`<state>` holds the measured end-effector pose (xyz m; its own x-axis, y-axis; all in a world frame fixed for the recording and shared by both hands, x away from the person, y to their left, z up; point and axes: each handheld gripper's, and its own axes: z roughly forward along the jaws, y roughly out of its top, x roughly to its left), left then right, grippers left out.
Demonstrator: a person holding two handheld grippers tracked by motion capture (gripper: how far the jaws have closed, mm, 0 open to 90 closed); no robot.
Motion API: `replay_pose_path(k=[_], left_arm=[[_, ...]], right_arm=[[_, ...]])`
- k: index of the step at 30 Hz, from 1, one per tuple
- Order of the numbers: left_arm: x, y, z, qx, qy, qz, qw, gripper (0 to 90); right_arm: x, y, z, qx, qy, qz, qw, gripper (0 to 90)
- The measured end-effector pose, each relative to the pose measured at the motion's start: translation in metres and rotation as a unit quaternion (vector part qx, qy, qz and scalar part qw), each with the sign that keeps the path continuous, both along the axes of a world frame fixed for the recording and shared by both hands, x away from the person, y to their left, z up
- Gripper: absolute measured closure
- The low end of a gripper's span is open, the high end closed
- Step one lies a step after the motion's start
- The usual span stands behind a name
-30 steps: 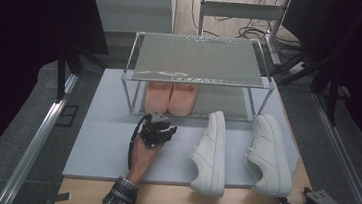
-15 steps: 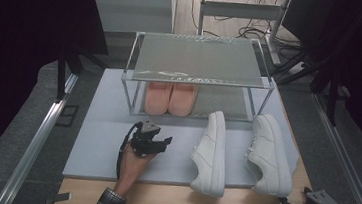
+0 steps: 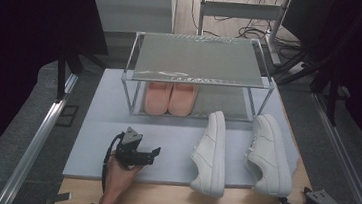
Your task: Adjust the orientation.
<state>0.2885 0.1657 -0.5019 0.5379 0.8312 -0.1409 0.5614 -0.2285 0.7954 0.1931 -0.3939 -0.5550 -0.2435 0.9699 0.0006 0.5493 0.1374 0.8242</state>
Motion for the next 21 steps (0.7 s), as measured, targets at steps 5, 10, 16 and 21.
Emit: replay_pose_path(k=[5,10,16,21], left_arm=[[-0.013,0.015,-0.004,-0.013,0.004,0.004,0.9999,12.7],[-0.025,0.019,-0.007,0.013,-0.005,0.009,0.9999,11.2],[-0.037,0.029,-0.015,0.028,-0.013,0.020,0.9993,11.0],[-0.045,0.040,-0.023,0.031,-0.008,0.038,0.9988,10.9]], right_arm=[[0.000,0.000,0.001,-0.001,0.004,-0.002,1.0000,6.2],[0.001,0.000,0.002,-0.002,0.007,-0.001,1.0000,6.2],[0.001,0.000,0.003,-0.003,0.013,0.004,0.9999,6.2],[0.002,0.000,0.004,-0.006,0.020,0.010,0.9997,6.2]])
